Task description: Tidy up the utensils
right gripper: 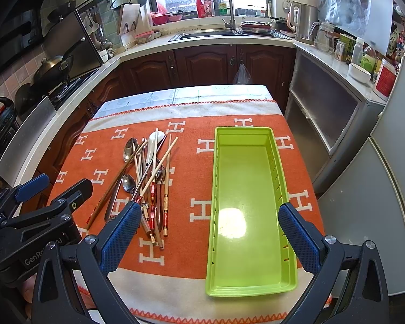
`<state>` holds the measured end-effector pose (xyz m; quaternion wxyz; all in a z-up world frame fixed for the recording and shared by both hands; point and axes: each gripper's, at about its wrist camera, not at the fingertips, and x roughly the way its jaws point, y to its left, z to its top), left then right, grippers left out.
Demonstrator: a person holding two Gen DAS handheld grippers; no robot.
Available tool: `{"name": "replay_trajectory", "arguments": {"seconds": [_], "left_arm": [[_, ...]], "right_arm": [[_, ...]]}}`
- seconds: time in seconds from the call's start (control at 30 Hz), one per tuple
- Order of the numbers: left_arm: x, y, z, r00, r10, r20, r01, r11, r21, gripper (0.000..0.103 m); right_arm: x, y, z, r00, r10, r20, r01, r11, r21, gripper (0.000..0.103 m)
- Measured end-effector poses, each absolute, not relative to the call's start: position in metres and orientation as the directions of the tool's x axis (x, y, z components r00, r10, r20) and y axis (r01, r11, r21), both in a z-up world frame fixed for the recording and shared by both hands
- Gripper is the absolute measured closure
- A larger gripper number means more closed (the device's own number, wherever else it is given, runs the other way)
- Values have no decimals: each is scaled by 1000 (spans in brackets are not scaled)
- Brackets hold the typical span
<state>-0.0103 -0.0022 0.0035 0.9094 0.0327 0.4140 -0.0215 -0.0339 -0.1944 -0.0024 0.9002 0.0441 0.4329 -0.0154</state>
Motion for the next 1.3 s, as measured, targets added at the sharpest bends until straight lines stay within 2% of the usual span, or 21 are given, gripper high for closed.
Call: {"name": "replay_trajectory", "arguments": {"seconds": [1.0,1.3], "left_arm": [[-10,-4,2,653,-13,-757,67,997,41,20],[3,5,-6,615,-17,-788,48,999,16,20]], "right_arm": [[-44,-182,-1,622,40,-782,59,993,98,1],[-34,-183,-7,608,66,-791,26,994,104,1]]}}
